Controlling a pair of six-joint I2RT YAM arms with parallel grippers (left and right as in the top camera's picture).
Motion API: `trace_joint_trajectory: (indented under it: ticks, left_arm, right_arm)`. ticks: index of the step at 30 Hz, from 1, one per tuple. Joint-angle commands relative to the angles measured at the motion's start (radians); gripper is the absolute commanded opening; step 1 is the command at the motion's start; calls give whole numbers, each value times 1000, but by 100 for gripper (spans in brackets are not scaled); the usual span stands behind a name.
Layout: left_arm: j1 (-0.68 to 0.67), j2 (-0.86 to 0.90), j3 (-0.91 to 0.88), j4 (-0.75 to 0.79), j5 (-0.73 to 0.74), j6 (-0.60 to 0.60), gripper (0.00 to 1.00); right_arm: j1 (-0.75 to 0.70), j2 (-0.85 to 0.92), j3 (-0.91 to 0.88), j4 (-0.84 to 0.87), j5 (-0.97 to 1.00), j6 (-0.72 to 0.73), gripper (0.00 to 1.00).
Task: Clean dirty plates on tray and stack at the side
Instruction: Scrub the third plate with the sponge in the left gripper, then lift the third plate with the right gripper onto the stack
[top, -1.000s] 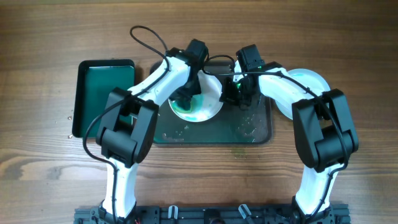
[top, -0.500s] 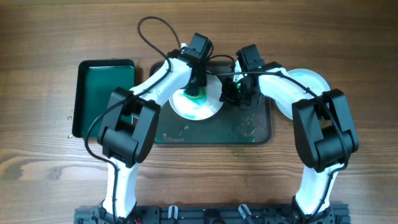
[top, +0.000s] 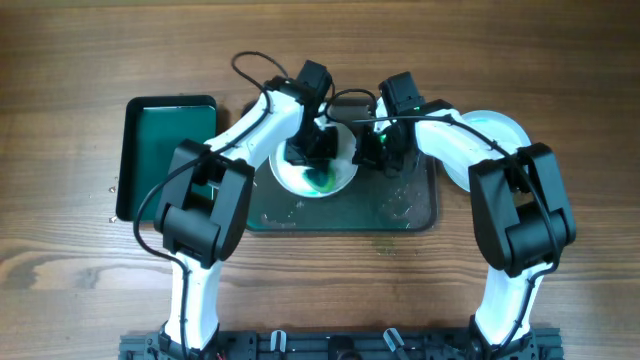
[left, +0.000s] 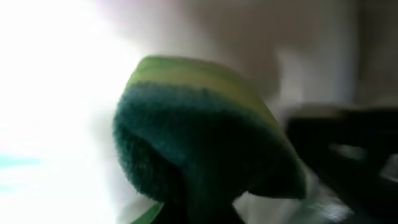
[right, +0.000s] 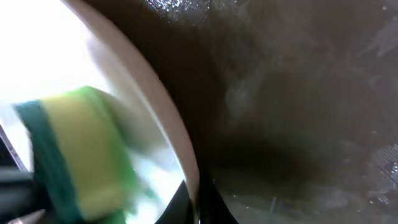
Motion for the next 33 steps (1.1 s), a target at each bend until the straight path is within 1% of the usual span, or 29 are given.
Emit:
trace_joint_trajectory:
  ticks: [1,2,5,7,8,10,14,17,19,21,22,24,27,33]
  left_arm:
    - [-10,16,-10,99,63,58,4]
    - [-10,16,-10,145,-51,13,4]
    - [-9,16,-10,202,-306,-80,4]
    - [-6,15,-10,201,-535,-172,4]
    - [-3,15,-4,180,-623,-203,4]
    - [10,10,25,111,-681,-211,4]
    - [49,0,108,-49,-643,-235,4]
    - [98,-13,198,-183,-517,-233,4]
    - [135,-30,255,-254,-442,-233,4]
    - [168,-56,292,-300,-391,-229,4]
    - [182,-70,301,-313,-371,-228,4]
    - [204,-93,302,-312,-315,-190,4]
    - [215,-101,302,-314,-305,-176,4]
    - [209,-101,301,-302,-306,-177,4]
  right_arm:
    - [-4,24,-16,-1,19,16,4]
    - [-4,24,-16,-1,20,16,4]
    - [-4,24,-16,-1,20,16,4]
    - [-4,24,-16,-1,20,13,4]
    - [-4,24,-16,-1,20,12,4]
    - [-4,24,-16,-1,20,11,4]
    - [-4,24,-16,-1,19,8,4]
    - [-4,21,-16,-1,19,7,4]
    - [-4,4,-15,-4,21,-10,4]
    - [-4,-28,-15,-19,63,-33,4]
    - [-4,-52,-14,-34,103,-42,4]
    - [-4,-111,-14,-71,200,-71,4]
    - [4,-190,-14,-125,332,-99,4]
    - [113,-388,-14,-254,830,-109,4]
